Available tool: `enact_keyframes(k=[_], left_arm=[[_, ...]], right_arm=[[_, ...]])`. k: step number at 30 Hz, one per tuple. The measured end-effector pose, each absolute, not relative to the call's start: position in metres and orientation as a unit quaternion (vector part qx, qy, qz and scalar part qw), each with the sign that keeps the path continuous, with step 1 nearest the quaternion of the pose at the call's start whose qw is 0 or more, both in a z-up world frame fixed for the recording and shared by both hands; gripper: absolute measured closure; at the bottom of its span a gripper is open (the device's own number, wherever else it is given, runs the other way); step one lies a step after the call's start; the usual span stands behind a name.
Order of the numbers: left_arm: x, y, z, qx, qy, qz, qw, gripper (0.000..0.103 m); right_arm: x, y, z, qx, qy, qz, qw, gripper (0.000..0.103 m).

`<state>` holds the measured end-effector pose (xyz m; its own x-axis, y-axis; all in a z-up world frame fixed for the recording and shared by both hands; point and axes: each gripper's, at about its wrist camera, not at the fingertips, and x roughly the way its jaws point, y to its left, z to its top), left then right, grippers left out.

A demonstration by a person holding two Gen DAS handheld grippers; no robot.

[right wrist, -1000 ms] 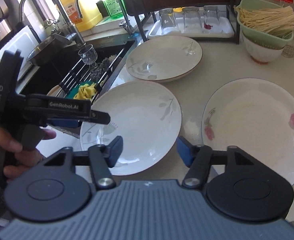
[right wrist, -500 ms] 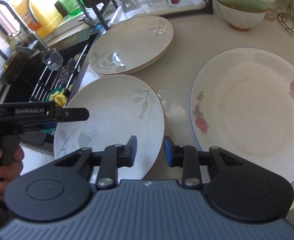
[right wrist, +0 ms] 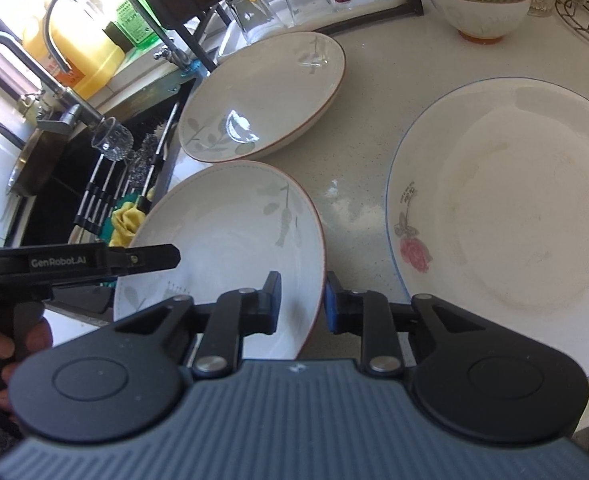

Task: Organize plates and bowls
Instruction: 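Lift the grey-leaf plate with the left gripper and carry it over the rose plate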

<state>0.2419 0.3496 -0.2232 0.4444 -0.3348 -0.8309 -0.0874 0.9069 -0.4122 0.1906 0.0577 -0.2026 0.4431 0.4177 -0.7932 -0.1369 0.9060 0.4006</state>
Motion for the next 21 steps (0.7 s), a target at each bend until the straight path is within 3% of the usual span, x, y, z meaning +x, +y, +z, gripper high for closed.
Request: enact_keyframes(k=[21], left_arm=[[0.236,0.300,-0.173,-0.217,0.516,-0.124,0.819,0.054]], right_arm=[[0.177,0.006,-0.164,0.156,0.458,0.159,0.861,0.077]])
